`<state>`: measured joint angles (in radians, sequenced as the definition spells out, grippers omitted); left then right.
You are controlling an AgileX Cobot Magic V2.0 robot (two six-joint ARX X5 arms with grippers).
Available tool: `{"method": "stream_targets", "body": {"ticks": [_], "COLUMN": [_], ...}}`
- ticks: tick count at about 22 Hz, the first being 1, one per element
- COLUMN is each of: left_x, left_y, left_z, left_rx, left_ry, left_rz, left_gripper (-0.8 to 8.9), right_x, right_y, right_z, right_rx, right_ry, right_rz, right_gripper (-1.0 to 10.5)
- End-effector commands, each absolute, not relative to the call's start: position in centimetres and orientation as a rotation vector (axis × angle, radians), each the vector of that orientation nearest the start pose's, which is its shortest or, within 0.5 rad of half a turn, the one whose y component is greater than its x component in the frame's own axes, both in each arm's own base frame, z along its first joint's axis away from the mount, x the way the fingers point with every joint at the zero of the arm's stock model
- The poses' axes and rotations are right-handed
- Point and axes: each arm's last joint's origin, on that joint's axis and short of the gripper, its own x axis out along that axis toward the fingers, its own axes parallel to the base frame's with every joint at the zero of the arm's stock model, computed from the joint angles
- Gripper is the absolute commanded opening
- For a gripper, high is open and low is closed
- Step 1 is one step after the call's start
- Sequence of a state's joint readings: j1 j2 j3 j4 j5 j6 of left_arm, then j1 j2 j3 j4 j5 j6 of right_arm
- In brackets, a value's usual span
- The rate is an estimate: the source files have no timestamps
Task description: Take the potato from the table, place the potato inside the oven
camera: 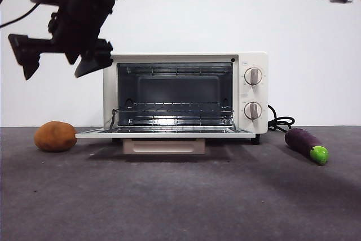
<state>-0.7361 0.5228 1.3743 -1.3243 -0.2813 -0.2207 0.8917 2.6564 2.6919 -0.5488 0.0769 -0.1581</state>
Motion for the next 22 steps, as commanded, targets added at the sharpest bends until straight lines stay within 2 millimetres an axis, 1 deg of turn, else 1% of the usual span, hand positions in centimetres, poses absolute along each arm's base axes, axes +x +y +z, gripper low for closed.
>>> {"method": "stream_targets", "body": {"ticks": [1, 5, 10, 16, 20, 22], "left_x": [0.1, 0.1, 0.2, 0.2, 0.2, 0.3], "left_y": [1.0, 1.0, 1.0, 1.0, 0.9, 0.9], "left_z": [41.5, 41.5, 41.4, 41.4, 41.4, 41.5], "left_rx": [0.036, 0.037, 0.037, 0.037, 0.038, 0.040], "left_ry": [0.461, 0.461, 0.463, 0.463, 0.464, 0.467], "left_rz": [-0.396, -0.394, -0.393, -0.393, -0.393, -0.393], "left_gripper": [-0.06, -0.06, -0.06, -0.06, -0.06, -0.06], "right_x": [36.6, 36.8, 37.3, 38.5, 38.8, 38.9], "right_y": [45.7, 46.3, 46.7, 45.9, 45.7, 45.7], "right_z": [23.2, 20.7, 18.3, 18.3, 18.3, 17.9], "right_rx": [-0.400, -0.413, -0.423, -0.402, -0.399, -0.400], "right_ry": [0.406, 0.450, 0.456, 0.433, 0.433, 0.439], "right_rz": [0.850, 0.860, 0.840, 0.817, 0.816, 0.819], "right_gripper": [8.0, 8.0, 8.0, 8.0, 8.0, 8.0]}}
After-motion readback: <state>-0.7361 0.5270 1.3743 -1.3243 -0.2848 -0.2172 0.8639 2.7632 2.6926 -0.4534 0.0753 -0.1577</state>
